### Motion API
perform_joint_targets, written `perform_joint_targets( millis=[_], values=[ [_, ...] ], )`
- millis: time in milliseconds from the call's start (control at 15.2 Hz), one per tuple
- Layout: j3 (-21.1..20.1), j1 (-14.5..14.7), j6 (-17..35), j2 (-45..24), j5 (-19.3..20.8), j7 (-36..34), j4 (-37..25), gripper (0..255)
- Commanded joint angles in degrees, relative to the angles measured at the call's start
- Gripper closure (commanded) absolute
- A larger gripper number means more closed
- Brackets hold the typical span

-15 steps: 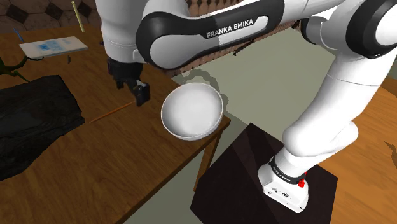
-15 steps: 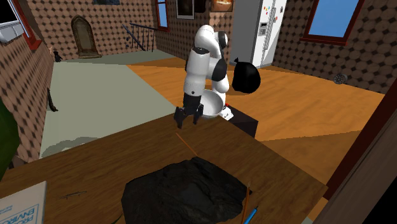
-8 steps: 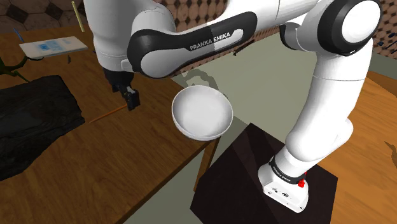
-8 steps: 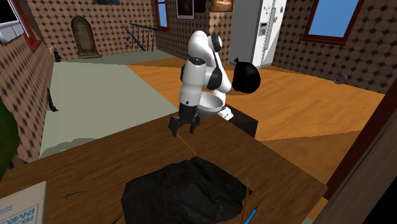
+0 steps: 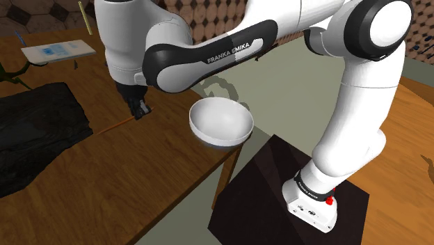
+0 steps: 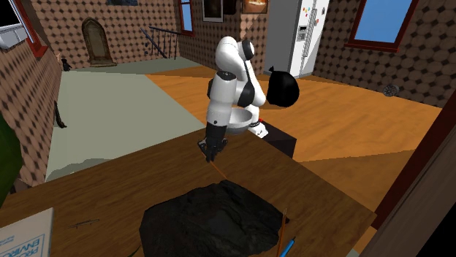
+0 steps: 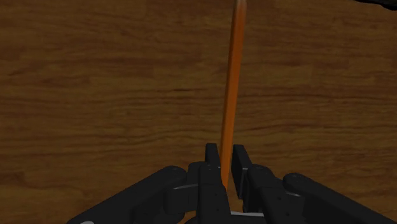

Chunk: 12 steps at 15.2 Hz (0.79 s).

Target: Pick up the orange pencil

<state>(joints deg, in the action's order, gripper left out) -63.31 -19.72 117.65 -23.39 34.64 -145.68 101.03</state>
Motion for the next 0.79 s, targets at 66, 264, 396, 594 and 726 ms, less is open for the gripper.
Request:
perform_joint_targets(
  millis=[66, 264, 396, 594, 726],
  values=[
    [0.00, 0.00, 0.02, -0.01, 0.00, 0.00, 0.03, 255],
    [-0.03, -0.08, 0.05, 0.05, -0.04, 0.03, 0.09, 255],
    [-0.16, 0.05, -0.72, 0.10, -0.28, 0.31, -0.71, 255],
    [-0.83, -0.23, -2.50, 0.79, -1.31, 1.22, -2.24, 255],
    [-1.22, -0.36, -3.72, 1.20, -1.93, 1.80, -3.34, 255]
  ],
)
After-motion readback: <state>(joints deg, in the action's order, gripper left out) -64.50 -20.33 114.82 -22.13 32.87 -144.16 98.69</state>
